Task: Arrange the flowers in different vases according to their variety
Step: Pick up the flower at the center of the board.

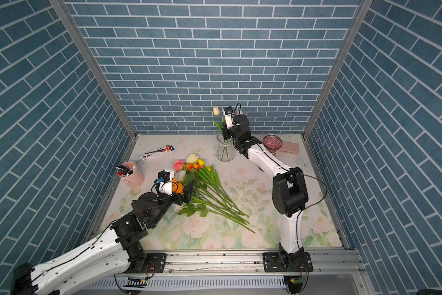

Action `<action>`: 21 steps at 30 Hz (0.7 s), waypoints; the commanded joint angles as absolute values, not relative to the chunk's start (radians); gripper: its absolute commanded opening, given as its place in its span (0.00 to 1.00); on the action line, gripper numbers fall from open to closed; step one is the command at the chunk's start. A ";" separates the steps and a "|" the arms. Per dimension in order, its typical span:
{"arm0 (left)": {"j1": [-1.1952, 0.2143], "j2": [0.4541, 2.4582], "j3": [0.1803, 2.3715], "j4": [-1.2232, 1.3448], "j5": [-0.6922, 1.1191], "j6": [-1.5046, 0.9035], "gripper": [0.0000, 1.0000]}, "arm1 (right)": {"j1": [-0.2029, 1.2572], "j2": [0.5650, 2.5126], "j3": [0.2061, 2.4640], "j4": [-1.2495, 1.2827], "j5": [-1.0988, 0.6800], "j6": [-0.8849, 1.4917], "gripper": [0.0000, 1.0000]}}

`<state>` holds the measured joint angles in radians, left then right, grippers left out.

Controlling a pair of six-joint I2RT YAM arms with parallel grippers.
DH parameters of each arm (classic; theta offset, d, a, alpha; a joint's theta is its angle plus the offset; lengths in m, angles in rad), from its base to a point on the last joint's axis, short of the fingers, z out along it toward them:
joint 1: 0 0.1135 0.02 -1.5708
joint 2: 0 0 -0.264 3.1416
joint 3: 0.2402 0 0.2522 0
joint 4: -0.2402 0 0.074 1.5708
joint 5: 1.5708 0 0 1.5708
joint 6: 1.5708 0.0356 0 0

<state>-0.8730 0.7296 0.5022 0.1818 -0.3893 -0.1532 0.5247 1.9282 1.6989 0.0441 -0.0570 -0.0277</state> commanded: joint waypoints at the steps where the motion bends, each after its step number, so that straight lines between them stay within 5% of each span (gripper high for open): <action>1: -0.877 0.730 0.548 0.155 -0.412 -0.175 1.00 | 0.551 1.804 1.634 -0.149 -0.136 -0.079 0.22; 10: -0.877 0.773 0.616 0.040 -0.482 -0.227 1.00 | 0.735 1.637 1.306 -0.329 -0.136 -0.025 0.22; 21: -0.878 0.833 0.628 0.020 -0.403 -0.256 1.00 | 0.748 1.728 1.081 -0.211 -0.110 0.138 0.21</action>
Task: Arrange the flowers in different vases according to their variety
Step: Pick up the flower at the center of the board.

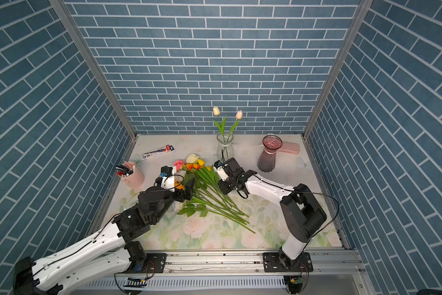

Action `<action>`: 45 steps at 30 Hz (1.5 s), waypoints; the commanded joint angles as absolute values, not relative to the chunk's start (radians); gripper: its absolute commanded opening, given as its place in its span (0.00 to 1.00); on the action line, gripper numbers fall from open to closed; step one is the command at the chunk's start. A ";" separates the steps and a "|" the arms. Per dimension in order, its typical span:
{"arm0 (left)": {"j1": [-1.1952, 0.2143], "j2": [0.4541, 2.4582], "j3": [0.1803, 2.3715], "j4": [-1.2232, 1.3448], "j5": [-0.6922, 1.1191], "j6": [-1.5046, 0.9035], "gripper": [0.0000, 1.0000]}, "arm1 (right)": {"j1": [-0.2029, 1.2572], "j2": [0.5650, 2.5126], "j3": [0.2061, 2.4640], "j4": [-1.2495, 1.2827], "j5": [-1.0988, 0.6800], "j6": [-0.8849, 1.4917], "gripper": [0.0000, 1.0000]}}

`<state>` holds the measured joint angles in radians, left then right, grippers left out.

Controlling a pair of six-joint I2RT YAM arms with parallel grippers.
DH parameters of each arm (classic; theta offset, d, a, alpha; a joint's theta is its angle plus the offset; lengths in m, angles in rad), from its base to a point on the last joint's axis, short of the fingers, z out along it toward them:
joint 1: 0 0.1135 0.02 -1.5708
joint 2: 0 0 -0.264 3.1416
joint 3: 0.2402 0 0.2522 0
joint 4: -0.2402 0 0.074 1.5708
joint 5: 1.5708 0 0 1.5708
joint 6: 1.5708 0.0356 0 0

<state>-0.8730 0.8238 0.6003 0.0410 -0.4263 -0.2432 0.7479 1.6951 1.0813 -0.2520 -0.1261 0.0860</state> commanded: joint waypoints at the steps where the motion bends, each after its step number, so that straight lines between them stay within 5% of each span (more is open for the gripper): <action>1: -0.878 0.838 0.629 0.017 -0.400 -0.257 1.00 | 0.749 1.742 1.081 -0.207 -0.108 0.138 0.21; 29: -0.879 0.796 0.632 -0.071 -0.279 -0.083 1.00 | 0.742 1.890 1.120 -0.184 -0.061 0.137 0.20; 34: -0.878 0.793 0.636 -0.070 -0.287 -0.081 1.00 | 0.742 1.899 1.137 -0.187 -0.062 0.137 0.01; 45: -0.878 0.753 0.670 -0.120 -0.267 -0.024 1.00 | 0.732 1.691 1.183 -0.183 0.099 0.161 0.00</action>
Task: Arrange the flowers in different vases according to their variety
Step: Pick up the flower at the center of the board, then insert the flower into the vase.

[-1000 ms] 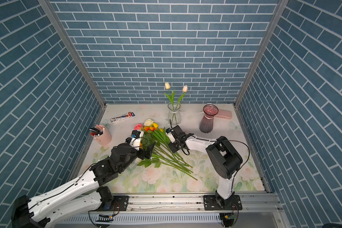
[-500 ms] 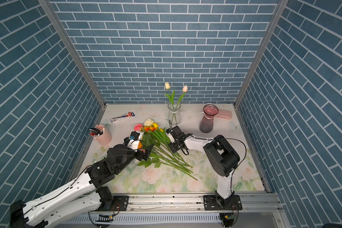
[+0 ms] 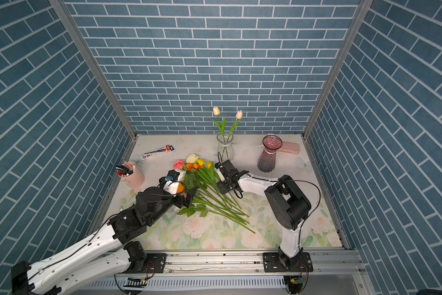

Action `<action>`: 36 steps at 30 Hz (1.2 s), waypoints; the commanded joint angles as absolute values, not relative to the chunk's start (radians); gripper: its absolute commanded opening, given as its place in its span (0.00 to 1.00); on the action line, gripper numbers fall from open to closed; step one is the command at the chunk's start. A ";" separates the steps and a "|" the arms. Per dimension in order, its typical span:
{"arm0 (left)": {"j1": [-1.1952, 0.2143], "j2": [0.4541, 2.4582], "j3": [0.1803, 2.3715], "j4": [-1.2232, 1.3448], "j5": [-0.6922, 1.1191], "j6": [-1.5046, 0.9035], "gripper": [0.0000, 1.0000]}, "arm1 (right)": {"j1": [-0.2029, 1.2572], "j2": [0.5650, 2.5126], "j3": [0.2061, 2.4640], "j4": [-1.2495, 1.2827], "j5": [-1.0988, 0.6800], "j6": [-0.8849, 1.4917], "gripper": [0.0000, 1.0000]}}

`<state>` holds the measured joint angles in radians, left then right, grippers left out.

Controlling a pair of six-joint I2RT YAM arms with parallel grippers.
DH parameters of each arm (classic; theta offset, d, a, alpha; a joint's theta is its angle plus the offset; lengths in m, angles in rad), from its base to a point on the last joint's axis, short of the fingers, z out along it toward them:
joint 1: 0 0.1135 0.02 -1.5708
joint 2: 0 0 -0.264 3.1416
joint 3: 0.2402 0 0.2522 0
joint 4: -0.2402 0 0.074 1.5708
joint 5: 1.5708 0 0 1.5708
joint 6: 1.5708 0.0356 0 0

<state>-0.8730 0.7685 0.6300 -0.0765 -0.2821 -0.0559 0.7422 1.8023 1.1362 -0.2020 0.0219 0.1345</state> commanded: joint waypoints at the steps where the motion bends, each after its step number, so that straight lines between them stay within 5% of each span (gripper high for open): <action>1: -0.878 0.751 0.676 -0.128 -0.268 -0.022 1.00 | 0.727 1.663 1.179 -0.161 0.105 0.160 0.00; 14: -0.877 0.672 0.683 -0.163 -0.272 -0.042 1.00 | 0.611 1.427 1.054 0.585 0.008 0.012 0.00; 23: -0.878 0.566 0.651 -0.160 -0.304 -0.041 1.00 | 0.551 1.675 1.284 0.828 -0.128 0.002 0.00; 36: -0.878 0.532 0.626 -0.149 -0.331 -0.031 1.00 | 0.529 2.027 1.609 0.811 -0.148 0.003 0.00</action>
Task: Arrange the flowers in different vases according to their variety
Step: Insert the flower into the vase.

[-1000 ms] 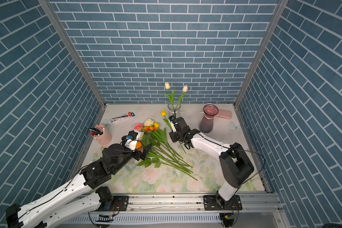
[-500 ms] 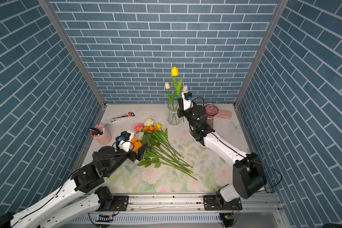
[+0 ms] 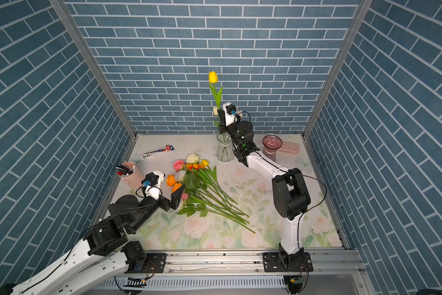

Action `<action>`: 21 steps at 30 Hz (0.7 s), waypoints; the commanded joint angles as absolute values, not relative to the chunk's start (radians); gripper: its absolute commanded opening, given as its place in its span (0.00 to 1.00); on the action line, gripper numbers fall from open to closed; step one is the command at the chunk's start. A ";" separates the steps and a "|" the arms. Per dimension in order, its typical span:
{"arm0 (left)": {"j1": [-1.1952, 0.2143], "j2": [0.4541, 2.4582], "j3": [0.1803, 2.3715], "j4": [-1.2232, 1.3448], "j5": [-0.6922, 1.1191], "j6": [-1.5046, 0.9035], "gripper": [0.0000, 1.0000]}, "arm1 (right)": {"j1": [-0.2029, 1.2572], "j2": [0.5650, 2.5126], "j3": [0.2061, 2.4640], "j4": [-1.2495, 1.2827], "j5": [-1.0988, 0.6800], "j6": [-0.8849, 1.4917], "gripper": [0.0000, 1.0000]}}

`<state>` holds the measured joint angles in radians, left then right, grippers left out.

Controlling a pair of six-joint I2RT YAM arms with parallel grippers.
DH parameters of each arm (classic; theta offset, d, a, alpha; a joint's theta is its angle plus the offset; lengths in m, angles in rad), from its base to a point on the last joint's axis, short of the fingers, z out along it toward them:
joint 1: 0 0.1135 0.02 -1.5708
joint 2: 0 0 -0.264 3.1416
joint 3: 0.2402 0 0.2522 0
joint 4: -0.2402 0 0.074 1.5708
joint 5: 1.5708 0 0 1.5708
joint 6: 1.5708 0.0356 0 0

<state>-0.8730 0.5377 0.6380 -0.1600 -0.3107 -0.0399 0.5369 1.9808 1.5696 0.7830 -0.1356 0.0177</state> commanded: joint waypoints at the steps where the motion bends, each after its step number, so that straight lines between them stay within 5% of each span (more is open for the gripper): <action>1: -0.878 0.532 0.625 -0.150 -0.333 -0.031 1.00 | 0.528 2.049 1.621 0.811 -0.145 0.006 0.00; 13: -0.877 0.522 0.618 -0.145 -0.336 -0.025 1.00 | 0.520 2.099 1.577 0.796 -0.141 0.016 0.00; 21: -0.878 0.530 0.618 -0.142 -0.335 -0.021 1.00 | 0.520 2.028 1.682 0.300 -0.044 -0.011 0.16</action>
